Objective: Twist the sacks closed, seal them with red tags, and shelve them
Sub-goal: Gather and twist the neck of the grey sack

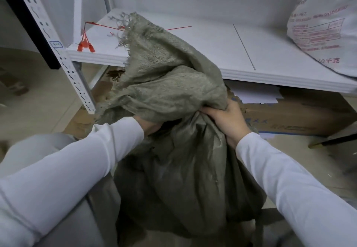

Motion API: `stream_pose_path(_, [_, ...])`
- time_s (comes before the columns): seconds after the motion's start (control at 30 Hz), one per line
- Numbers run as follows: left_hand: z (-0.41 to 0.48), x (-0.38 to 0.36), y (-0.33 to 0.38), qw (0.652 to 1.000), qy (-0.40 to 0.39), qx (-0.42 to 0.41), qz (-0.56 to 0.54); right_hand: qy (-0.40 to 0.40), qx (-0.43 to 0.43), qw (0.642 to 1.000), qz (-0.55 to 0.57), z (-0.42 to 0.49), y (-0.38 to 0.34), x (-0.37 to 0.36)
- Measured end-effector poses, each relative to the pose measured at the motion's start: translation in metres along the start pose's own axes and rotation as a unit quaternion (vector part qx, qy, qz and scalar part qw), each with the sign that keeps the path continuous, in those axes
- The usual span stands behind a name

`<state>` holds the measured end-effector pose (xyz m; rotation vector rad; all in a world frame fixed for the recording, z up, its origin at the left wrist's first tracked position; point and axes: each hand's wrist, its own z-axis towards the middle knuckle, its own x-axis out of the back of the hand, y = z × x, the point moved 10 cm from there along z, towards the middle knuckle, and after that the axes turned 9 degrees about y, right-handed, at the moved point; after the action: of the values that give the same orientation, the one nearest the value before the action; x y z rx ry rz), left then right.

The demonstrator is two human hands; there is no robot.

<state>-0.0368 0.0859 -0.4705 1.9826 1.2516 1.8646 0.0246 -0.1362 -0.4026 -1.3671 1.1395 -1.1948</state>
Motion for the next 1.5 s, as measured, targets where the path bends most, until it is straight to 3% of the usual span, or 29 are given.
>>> stream_pose_path(0.07, [-0.013, -0.004, 0.022, 0.999, -0.035, -0.017, -0.034, 0.034, -0.006, 0.999, 0.035, 0.003, -0.004, 0.009])
stream_pose_path(0.2, [-0.047, 0.007, 0.089, 0.965, 0.001, -0.138, -0.223, 0.119, -0.043, 0.987, 0.099, 0.01, -0.007, 0.033])
stream_pose_path(0.27, [-0.045, -0.001, 0.095, 0.969, 0.004, -0.133, -0.208, 0.147, -0.062, 0.978, 0.132, 0.011, -0.006, 0.042])
stream_pose_path(0.37, [-0.051, -0.021, 0.102, 0.974, -0.064, -0.192, -0.104, 0.149, -0.077, 0.974, 0.15, 0.007, -0.005, 0.044])
stream_pose_path(0.47, [-0.063, -0.034, 0.108, 0.967, -0.116, -0.186, -0.127, 0.097, -0.057, 0.986, 0.127, -0.006, -0.014, 0.027])
stream_pose_path(0.63, [-0.073, -0.025, 0.13, 0.926, -0.111, -0.21, -0.293, -0.016, -0.049, 0.99, 0.128, -0.023, -0.022, -0.004])
stream_pose_path(0.77, [-0.061, -0.015, 0.112, 0.899, -0.067, -0.121, -0.415, -0.156, -0.056, 0.97, 0.176, -0.027, -0.025, -0.031])
stream_pose_path(0.87, [-0.064, -0.023, 0.102, 0.869, -0.121, -0.045, -0.477, -0.167, 0.004, 0.984, 0.07, -0.03, -0.024, -0.038])
stream_pose_path(1.0, [-0.059, -0.032, 0.08, 0.899, -0.112, 0.065, -0.419, -0.114, 0.058, 0.99, -0.055, -0.023, -0.019, -0.035])
stream_pose_path(1.1, [-0.049, -0.024, 0.077, 0.875, -0.071, 0.058, -0.476, -0.012, 0.006, 1.0, -0.016, -0.013, -0.018, -0.009])
stream_pose_path(1.17, [-0.05, -0.02, 0.074, 0.894, -0.069, 0.055, -0.439, 0.044, -0.055, 0.997, 0.019, -0.008, -0.013, 0.011])
stream_pose_path(1.27, [-0.052, -0.02, 0.082, 0.925, -0.099, -0.009, -0.367, 0.032, -0.098, 0.991, 0.088, 0.001, -0.011, 0.021])
stream_pose_path(1.37, [-0.057, -0.022, 0.077, 0.948, -0.132, -0.017, -0.289, 0.047, -0.037, 0.99, 0.129, 0.008, -0.029, 0.032])
stream_pose_path(1.5, [-0.054, -0.022, 0.062, 0.967, -0.148, 0.0, -0.209, 0.025, 0.117, 0.986, 0.112, -0.003, -0.074, 0.032])
